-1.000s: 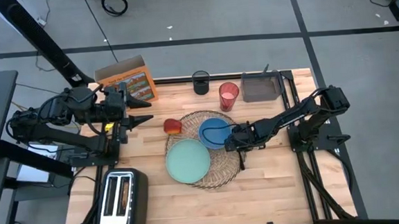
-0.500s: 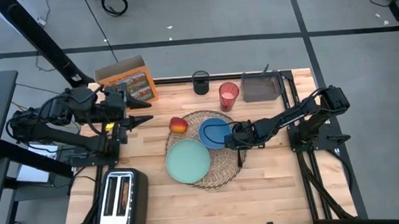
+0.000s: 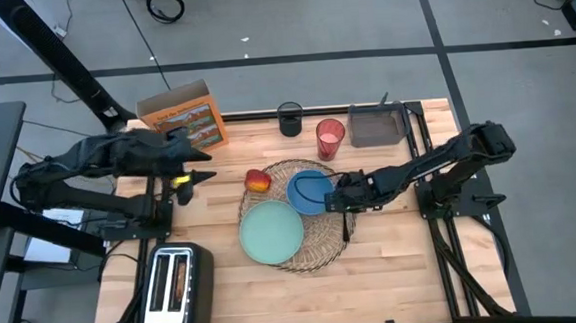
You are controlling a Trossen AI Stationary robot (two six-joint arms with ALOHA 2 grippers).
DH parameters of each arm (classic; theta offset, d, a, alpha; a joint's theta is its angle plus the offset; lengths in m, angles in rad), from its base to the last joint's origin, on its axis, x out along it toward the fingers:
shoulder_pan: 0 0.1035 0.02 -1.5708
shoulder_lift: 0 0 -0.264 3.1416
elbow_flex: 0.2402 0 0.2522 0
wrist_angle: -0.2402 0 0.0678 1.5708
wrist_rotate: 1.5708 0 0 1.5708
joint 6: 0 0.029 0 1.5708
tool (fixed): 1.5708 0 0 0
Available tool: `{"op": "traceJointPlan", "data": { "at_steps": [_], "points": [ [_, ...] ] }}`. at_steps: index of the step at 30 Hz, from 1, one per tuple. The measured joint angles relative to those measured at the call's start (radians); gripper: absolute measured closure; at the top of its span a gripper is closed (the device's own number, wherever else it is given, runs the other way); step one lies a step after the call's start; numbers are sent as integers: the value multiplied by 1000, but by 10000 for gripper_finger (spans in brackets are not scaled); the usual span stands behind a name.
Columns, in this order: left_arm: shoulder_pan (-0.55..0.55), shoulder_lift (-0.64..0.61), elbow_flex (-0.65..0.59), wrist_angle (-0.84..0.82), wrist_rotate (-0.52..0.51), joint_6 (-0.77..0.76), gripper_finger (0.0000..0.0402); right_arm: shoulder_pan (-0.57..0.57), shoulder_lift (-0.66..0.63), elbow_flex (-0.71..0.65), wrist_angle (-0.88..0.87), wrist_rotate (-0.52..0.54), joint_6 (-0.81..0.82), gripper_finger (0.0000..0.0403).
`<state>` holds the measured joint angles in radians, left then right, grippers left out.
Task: Arrange a breakfast setting
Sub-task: Adjust the red apple on the brown table mat
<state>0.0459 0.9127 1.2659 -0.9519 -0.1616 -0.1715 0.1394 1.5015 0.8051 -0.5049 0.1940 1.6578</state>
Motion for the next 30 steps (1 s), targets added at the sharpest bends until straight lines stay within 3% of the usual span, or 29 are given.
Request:
{"op": "traceJointPlan", "data": {
  "at_steps": [6, 10, 14, 18, 23, 30],
  "points": [
    [150, 175, 0, -77, 87, 133, 174, 2, -182, 0, 7, 84, -139, 262],
    [198, 308, 0, -76, 88, 304, 181, 4, -327, 0, 30, 154, -263, 263],
    [229, 410, -1, -71, 138, 370, 186, 9, -466, 0, 75, 217, -413, 263],
    [244, 416, -91, 39, 179, 356, 187, 9, -593, 0, 137, 265, -587, 263],
    [242, 328, -299, 282, 181, 290, 197, -1, -723, 0, 205, 270, -775, 263],
    [244, 284, -569, 487, 189, 288, 213, -24, -834, 1, 237, 269, -887, 263]
  ]
}}
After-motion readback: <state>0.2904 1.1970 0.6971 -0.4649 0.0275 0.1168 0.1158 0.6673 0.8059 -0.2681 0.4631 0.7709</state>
